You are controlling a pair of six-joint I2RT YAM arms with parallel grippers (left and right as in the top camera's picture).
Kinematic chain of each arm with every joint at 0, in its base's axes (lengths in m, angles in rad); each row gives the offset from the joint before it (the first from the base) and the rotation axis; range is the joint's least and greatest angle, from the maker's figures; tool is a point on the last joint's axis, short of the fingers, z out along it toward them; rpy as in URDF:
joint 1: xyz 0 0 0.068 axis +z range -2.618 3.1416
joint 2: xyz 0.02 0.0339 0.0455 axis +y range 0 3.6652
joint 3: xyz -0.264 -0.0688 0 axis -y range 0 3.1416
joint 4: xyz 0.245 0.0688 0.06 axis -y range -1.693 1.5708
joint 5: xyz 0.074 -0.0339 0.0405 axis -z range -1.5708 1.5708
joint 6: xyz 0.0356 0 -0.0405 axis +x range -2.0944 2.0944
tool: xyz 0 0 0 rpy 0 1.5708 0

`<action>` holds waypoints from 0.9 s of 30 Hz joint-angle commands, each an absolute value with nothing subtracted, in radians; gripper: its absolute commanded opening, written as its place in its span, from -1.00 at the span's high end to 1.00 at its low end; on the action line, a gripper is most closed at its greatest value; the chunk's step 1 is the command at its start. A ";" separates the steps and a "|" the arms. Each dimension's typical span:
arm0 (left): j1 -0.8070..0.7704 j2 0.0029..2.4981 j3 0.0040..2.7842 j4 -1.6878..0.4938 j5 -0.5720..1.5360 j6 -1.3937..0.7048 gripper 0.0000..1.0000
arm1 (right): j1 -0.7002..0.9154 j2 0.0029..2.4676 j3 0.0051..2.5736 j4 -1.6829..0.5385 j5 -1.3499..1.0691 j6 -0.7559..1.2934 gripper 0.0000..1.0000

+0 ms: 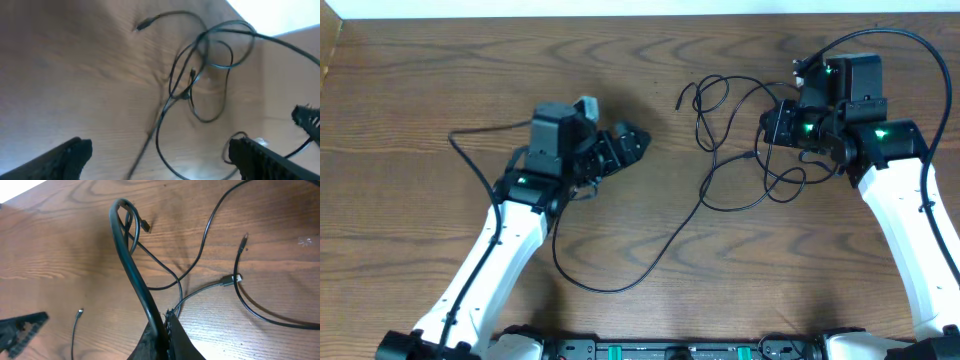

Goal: Untangle cables

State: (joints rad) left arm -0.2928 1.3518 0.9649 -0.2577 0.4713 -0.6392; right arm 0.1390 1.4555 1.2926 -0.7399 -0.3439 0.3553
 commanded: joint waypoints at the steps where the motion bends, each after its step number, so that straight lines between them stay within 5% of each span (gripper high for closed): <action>1: -0.359 1.346 1.032 -0.268 0.300 -0.456 -0.90 | 0.144 1.438 1.301 -0.751 -0.351 0.343 0.98; 7: -0.448 1.368 1.032 -0.173 0.301 -0.307 -0.96 | 0.144 1.438 1.301 -0.788 -0.480 0.243 0.98; 27: -0.476 1.631 1.032 0.088 0.175 -0.312 -0.96 | 0.143 1.424 1.301 -1.217 -1.124 -0.271 0.98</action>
